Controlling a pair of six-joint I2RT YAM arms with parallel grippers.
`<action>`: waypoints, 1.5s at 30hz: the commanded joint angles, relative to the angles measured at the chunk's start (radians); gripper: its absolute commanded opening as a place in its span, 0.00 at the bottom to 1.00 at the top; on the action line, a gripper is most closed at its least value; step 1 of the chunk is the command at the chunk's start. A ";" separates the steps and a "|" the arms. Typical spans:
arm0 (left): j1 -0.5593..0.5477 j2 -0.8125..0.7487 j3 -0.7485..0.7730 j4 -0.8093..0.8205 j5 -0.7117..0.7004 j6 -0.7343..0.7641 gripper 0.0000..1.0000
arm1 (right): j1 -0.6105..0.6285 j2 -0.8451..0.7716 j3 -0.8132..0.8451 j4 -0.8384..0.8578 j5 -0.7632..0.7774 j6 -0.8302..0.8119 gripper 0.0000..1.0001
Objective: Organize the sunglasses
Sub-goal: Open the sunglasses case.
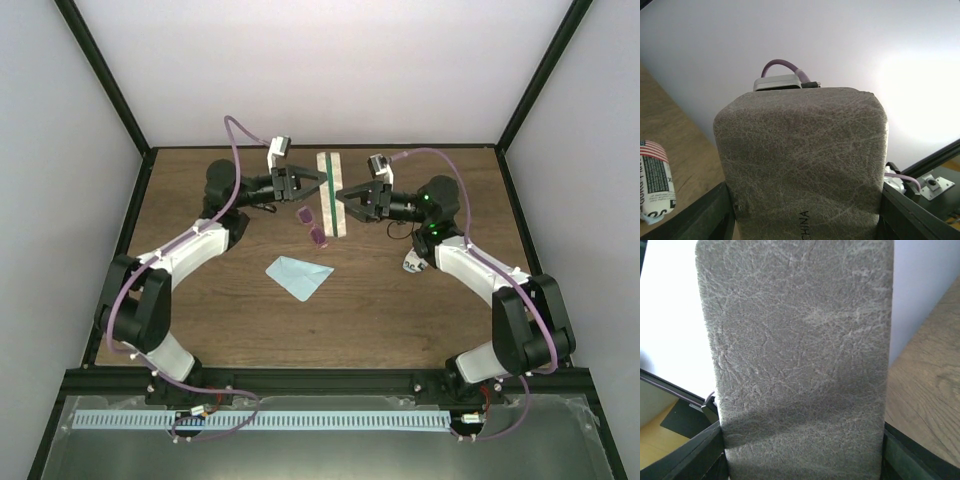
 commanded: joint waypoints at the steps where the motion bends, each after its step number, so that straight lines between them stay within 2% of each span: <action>1: 0.012 0.041 0.039 0.133 0.012 -0.053 0.51 | 0.002 -0.034 0.063 0.167 0.000 0.081 0.44; 5: 0.018 0.079 0.035 0.198 0.002 -0.114 0.51 | 0.003 -0.047 0.090 0.181 -0.008 0.086 0.41; 15: 0.026 0.132 0.021 0.215 -0.008 -0.128 0.51 | 0.002 -0.094 0.110 0.192 -0.007 0.084 0.41; 23: 0.058 0.169 0.014 0.414 -0.027 -0.285 0.51 | 0.002 -0.098 0.109 0.280 0.020 0.140 0.40; 26: 0.065 0.186 0.026 0.436 -0.028 -0.306 0.50 | 0.002 -0.098 0.092 0.331 0.041 0.165 0.40; 33: 0.075 0.299 0.075 0.590 -0.060 -0.445 0.50 | 0.000 -0.116 0.089 0.339 0.054 0.161 0.40; 45: 0.077 0.329 0.052 0.607 -0.063 -0.419 0.50 | -0.005 -0.166 0.073 0.361 0.078 0.151 0.40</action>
